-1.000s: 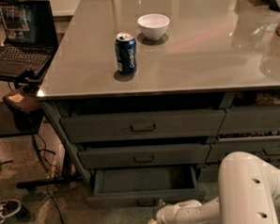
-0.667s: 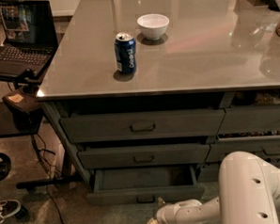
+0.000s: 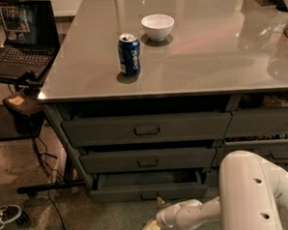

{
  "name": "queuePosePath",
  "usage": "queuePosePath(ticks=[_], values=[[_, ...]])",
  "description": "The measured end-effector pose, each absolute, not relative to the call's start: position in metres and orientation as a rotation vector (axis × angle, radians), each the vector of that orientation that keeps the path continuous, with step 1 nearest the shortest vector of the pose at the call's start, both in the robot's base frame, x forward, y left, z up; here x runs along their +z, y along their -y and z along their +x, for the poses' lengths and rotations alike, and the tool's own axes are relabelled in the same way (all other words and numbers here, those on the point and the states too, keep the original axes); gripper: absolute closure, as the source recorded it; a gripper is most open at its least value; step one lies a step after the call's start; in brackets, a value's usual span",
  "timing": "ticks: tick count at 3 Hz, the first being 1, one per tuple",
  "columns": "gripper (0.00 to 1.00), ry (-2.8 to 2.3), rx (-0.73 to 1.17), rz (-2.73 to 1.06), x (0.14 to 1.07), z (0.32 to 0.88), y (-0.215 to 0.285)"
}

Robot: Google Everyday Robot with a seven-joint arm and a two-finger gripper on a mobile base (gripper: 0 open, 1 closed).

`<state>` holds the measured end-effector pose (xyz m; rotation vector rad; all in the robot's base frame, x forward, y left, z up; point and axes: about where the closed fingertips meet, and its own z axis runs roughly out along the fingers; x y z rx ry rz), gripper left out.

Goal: Close bottom drawer

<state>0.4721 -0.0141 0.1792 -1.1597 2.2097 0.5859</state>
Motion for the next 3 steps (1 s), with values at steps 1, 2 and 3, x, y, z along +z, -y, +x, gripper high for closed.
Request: queuePosePath(ticks=[1, 2, 3], values=[[0.00, -2.183, 0.541, -1.076, 0.190, 0.501, 0.033], [0.00, -2.163, 0.510, -1.049, 0.200, 0.516, 0.042], [0.00, -2.160, 0.477, -1.046, 0.203, 0.543, 0.038]])
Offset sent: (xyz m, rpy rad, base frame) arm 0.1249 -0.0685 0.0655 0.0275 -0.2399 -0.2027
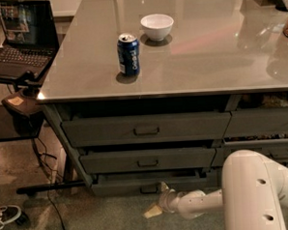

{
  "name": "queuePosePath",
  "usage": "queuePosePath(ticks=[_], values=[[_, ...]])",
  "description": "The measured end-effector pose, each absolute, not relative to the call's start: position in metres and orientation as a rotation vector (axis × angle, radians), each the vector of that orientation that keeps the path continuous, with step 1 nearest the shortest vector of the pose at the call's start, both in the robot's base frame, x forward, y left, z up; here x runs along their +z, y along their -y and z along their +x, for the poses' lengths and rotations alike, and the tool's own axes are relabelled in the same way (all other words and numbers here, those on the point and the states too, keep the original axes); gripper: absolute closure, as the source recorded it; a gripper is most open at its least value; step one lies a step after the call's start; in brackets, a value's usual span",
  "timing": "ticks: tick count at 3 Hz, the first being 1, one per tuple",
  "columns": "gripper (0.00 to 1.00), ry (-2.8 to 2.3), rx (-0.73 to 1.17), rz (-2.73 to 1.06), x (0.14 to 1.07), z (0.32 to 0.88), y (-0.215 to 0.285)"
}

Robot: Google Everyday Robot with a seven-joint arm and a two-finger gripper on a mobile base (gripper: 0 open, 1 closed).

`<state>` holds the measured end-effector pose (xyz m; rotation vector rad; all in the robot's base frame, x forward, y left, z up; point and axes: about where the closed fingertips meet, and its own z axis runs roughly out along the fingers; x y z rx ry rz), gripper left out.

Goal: Close bottom drawer

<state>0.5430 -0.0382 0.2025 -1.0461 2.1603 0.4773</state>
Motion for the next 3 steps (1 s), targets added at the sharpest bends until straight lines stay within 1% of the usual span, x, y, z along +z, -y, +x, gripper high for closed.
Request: queuePosePath(ticks=[1, 3], values=[[0.00, -2.160, 0.477, -1.046, 0.202, 0.543, 0.038], [0.00, -2.240, 0.413, -0.932, 0.183, 0.548, 0.087]])
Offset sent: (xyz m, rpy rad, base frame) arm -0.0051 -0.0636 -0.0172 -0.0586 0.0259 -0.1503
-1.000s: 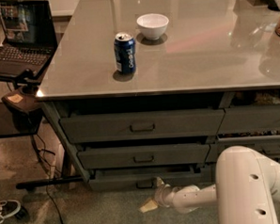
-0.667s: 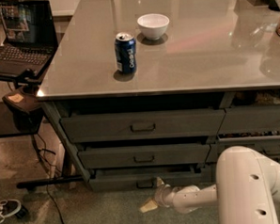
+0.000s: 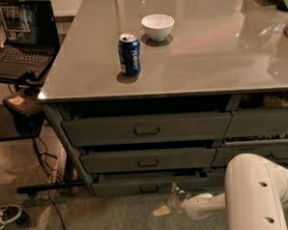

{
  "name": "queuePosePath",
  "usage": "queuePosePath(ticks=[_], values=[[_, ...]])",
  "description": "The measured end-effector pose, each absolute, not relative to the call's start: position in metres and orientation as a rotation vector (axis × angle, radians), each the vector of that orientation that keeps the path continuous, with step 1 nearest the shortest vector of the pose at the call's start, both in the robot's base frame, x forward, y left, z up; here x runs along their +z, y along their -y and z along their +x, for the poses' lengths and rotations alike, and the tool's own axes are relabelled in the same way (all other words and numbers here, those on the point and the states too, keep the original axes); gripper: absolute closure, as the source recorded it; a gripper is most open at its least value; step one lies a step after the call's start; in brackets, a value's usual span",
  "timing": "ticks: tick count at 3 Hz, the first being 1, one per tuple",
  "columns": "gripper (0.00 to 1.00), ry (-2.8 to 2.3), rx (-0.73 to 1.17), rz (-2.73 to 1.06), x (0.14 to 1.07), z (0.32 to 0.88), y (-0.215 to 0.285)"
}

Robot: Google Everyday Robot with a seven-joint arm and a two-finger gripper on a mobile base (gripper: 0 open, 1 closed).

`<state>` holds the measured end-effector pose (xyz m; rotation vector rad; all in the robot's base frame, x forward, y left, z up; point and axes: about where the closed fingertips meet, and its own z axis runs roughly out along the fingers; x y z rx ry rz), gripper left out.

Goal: Close bottom drawer

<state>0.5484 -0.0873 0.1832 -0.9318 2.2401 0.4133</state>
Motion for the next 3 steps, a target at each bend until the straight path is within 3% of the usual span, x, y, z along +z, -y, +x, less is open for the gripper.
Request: queuePosePath(ticks=[3], values=[[0.00, -2.237, 0.454, -0.903, 0.183, 0.575, 0.052]])
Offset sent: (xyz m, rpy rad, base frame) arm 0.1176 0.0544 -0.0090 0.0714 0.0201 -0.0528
